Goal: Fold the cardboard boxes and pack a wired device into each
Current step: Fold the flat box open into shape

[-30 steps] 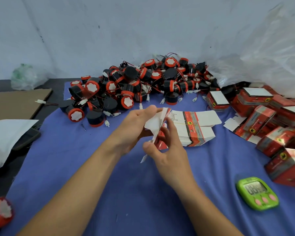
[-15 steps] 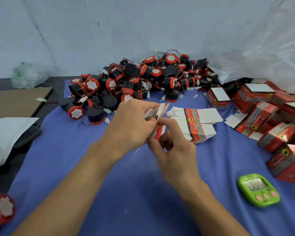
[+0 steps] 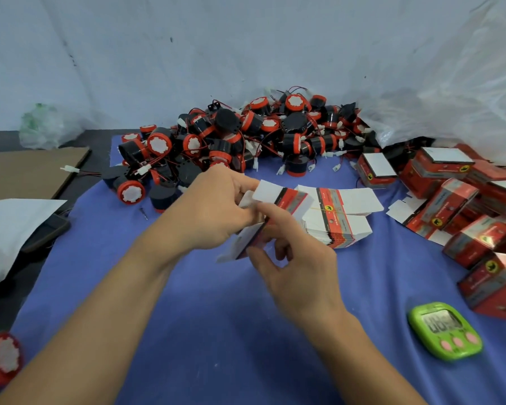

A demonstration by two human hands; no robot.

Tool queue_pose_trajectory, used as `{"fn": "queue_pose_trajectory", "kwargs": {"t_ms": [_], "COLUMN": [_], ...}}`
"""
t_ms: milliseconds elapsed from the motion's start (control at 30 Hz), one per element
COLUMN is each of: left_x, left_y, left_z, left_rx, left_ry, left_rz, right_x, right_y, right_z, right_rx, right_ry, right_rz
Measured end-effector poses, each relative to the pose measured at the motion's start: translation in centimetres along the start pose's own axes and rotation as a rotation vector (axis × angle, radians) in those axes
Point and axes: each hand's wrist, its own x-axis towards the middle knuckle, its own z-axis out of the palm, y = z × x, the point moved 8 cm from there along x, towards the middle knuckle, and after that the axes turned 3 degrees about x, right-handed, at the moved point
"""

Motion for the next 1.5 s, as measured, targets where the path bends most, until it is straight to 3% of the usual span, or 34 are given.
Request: {"fn": "queue_pose_trajectory", "kwargs": {"t_ms": [133, 400, 533, 633, 733, 867, 1000, 1100, 1167, 1267, 1333, 1400, 1500], "left_x": [0.1, 0.2, -0.2, -0.5, -0.6, -0.6, -1.3, -0.9, -0.5, -0.2, -0.5, -1.2, -2.4], "left_y": [-0.8, -0.3, 1.2, 1.8, 1.9, 1.2, 0.9, -1.3, -3.7, -5.1, -5.2, -5.5, -6.2], "left_z": [1.4, 2.1, 2.8, 3.2, 2.5, -0.2, -1.9, -1.8, -1.4, 1.5, 3.0, 4.0, 4.2], "left_rx": [-0.032, 0.144, 0.239, 0.207, 0.202, 0.337, 0.435, 0.487, 0.315, -0.393, -0.614, -0.683, -0.676], "left_ry": [-0.074, 0.029, 0.064, -0.013, -0.031, 0.243, 0.530, 0.533, 0.453, 0.205, 0.126, 0.136, 0.353], "left_rz": [-0.038, -0.075, -0.101, -0.101, -0.090, -0.089, -0.045, -0.161, -0.263, -0.265, -0.259, -0.278, -0.290], "right_x": [-0.3, 0.4, 0.1, -0.1, 0.1, 0.7, 0.3, 0.1, -0.1, -0.2, -0.2, -0.3, -0.5], "right_y": [1.1, -0.4, 0.7, 1.8, 1.5, 1.3, 2.6, 4.3, 5.2, 5.8, 6.1, 6.2, 6.0], "right_z": [1.3, -0.2, -0.9, -1.2, -1.0, -0.8, -0.5, -0.4, -0.4, -0.5, -0.5, -0.2, 0.4], "right_rx": [-0.047, -0.392, -0.336, -0.213, -0.180, -0.151, -0.021, 0.105, 0.175, 0.274, 0.319, 0.343, 0.315], "right_ry": [-0.167, 0.067, 0.116, 0.097, 0.044, 0.035, 0.013, 0.022, 0.044, 0.076, 0.082, 0.073, 0.042], "right_rz": [0.093, -0.017, 0.051, 0.117, 0.043, -0.003, 0.175, 0.332, 0.437, 0.527, 0.552, 0.571, 0.574]}}
